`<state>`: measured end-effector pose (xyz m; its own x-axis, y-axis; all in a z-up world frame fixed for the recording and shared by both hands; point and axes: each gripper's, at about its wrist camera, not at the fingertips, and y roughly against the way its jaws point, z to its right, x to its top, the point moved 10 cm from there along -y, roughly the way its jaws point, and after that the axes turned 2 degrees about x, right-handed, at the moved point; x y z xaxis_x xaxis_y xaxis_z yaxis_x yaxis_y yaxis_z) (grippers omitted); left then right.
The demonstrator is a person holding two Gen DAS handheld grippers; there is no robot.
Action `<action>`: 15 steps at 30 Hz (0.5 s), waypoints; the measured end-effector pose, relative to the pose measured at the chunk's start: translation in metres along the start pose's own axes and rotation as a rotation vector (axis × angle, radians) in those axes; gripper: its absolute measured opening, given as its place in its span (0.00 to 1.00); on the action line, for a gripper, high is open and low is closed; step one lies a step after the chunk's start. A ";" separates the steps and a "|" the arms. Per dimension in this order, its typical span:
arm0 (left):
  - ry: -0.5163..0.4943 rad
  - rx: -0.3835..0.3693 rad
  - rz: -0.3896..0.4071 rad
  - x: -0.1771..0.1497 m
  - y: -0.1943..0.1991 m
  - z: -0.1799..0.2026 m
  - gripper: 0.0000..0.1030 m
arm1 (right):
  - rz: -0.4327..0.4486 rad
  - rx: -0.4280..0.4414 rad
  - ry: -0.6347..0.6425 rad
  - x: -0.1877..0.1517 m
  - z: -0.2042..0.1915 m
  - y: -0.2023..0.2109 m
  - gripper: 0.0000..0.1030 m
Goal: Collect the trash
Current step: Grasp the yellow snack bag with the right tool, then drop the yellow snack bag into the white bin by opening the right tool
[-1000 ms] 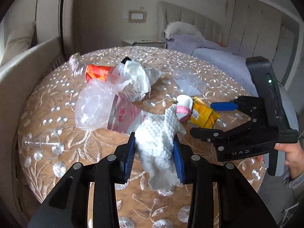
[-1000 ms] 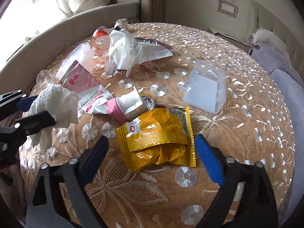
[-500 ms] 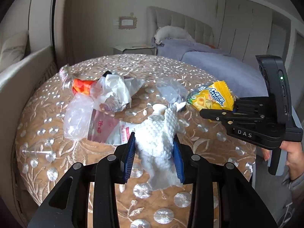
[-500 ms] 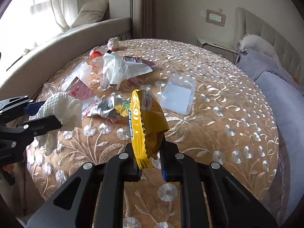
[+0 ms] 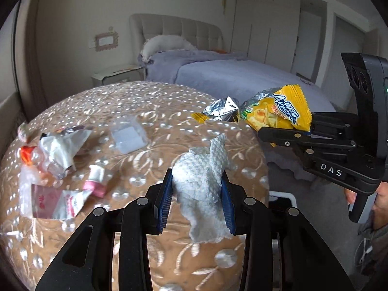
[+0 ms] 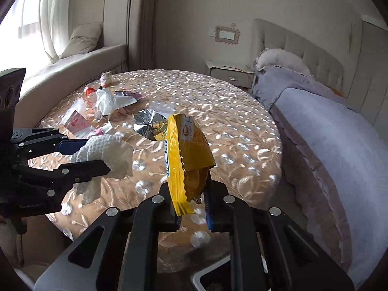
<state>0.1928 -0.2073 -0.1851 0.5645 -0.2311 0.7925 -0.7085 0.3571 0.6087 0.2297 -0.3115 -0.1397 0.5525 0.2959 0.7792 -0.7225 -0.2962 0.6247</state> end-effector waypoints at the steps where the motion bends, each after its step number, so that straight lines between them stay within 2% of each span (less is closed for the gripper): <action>1: -0.018 -0.017 -0.001 0.002 -0.003 0.011 0.35 | 0.001 -0.016 -0.013 -0.006 0.008 0.007 0.16; 7: -0.112 -0.118 -0.026 0.011 -0.026 0.075 0.35 | -0.006 -0.097 -0.090 -0.043 0.052 0.037 0.16; 15: -0.248 -0.242 -0.097 -0.005 -0.067 0.164 0.35 | -0.023 -0.169 -0.207 -0.089 0.104 0.062 0.16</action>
<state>0.1675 -0.3788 -0.2235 0.4829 -0.4767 0.7346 -0.5193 0.5196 0.6785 0.1791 -0.4502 -0.1652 0.6304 0.1040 0.7693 -0.7582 -0.1301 0.6389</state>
